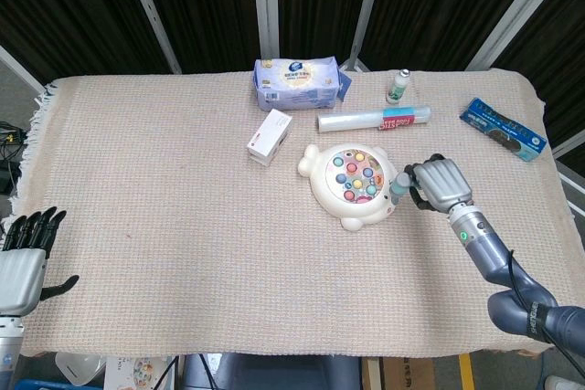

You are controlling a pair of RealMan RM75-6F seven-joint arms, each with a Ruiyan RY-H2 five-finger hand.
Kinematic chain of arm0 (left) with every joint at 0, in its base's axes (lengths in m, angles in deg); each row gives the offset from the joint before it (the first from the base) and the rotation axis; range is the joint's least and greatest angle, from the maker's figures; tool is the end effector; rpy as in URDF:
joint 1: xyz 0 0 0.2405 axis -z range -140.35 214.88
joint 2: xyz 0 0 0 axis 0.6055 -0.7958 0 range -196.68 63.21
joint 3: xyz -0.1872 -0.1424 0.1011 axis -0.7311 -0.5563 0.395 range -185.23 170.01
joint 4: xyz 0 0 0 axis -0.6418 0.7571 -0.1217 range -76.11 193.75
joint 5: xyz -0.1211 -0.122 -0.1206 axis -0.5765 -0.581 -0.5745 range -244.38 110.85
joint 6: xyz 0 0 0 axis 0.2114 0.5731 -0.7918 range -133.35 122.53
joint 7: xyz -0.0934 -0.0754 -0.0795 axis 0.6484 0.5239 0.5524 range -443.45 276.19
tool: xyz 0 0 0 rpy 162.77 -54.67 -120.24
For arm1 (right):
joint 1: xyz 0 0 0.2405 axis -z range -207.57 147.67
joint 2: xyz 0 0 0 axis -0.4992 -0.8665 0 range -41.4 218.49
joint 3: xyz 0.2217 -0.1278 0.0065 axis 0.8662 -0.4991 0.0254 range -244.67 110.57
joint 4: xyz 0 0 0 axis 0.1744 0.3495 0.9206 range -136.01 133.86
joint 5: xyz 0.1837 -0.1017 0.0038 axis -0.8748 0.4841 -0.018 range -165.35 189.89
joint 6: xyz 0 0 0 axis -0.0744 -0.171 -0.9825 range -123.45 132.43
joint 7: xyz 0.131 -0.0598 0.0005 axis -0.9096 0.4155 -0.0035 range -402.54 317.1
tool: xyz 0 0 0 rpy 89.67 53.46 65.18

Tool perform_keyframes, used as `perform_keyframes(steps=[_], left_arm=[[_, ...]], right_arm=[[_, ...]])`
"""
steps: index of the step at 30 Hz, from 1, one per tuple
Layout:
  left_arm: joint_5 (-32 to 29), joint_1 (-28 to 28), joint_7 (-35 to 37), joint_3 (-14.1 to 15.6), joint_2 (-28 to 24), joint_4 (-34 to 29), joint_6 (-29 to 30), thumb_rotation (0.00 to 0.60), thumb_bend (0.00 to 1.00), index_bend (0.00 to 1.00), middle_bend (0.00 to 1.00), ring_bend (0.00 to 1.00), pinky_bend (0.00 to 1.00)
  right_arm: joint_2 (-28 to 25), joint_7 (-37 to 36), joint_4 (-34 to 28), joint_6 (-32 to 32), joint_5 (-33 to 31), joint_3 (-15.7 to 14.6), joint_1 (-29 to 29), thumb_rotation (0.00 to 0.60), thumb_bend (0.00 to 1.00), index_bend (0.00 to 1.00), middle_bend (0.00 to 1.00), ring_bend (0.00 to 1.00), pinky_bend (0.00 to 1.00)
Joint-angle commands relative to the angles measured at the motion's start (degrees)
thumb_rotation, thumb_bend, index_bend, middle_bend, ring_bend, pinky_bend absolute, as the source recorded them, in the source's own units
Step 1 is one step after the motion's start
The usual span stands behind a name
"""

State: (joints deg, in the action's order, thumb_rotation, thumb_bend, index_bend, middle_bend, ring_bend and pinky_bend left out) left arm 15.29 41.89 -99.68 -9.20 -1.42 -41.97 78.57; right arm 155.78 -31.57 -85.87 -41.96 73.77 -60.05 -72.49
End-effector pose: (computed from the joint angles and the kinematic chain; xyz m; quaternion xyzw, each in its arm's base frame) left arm -0.2914 0.1721 0.1374 -0.6119 -0.3840 -0.3274 0.6091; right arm -0.2227 -0.3783 0.1022 0.7388 -0.3732 0.2754 0.4889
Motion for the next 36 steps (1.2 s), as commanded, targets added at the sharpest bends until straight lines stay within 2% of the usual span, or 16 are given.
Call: perform_keyframes(steps=[1, 9, 19, 26, 34, 36], left_arm=[[0.1, -0.1, -0.1, 0.1, 0.0, -0.1, 0.1, 0.6, 0.13, 0.0, 0.0, 0.0, 0.0], [0.8, -0.4, -1.3, 0.3, -0.4, -1.4, 0.9, 0.6, 0.13, 0.0, 0.0, 0.0, 0.0], [0.8, -0.8, -2.4, 0.5, -0.8, -2.5, 1.4, 0.6, 0.13, 0.0, 0.0, 0.0, 0.0], [1.0, -0.7, -2.9, 0.5, -0.7, -2.9, 1.4, 0.6, 0.13, 0.0, 0.0, 0.0, 0.0], [0.9, -0.7, -2.9, 0.4, -0.6, -2.8, 1.4, 0.6, 0.13, 0.0, 0.0, 0.0, 0.0], [0.8, -0.7, -2.8, 0.4, -0.6, -2.6, 1.3, 0.6, 0.13, 0.0, 0.0, 0.0, 0.0]], right_arm=[[1.6, -3.9, 3.1, -1.0, 2.7, -1.9, 2.6, 0.6, 0.73, 0.9, 0.77, 0.51, 0.24], [8.7, -13.0, 14.4, -0.6, 6.9, -3.2, 5.3, 0.6, 0.73, 0.81, 0.74, 0.45, 0.22], [13.8, -22.1, 25.3, 0.9, 10.0, -3.7, 6.9, 0.6, 0.73, 0.64, 0.61, 0.34, 0.15], [14.6, -25.6, 28.2, 1.4, 11.8, -3.9, 7.7, 0.6, 0.73, 0.51, 0.5, 0.24, 0.11], [14.6, -26.9, 28.7, 1.5, 12.7, -3.8, 8.3, 0.6, 0.73, 0.42, 0.46, 0.19, 0.08], [14.6, -27.0, 28.7, 1.7, 12.7, -3.8, 8.4, 0.6, 0.69, 0.41, 0.45, 0.18, 0.07]])
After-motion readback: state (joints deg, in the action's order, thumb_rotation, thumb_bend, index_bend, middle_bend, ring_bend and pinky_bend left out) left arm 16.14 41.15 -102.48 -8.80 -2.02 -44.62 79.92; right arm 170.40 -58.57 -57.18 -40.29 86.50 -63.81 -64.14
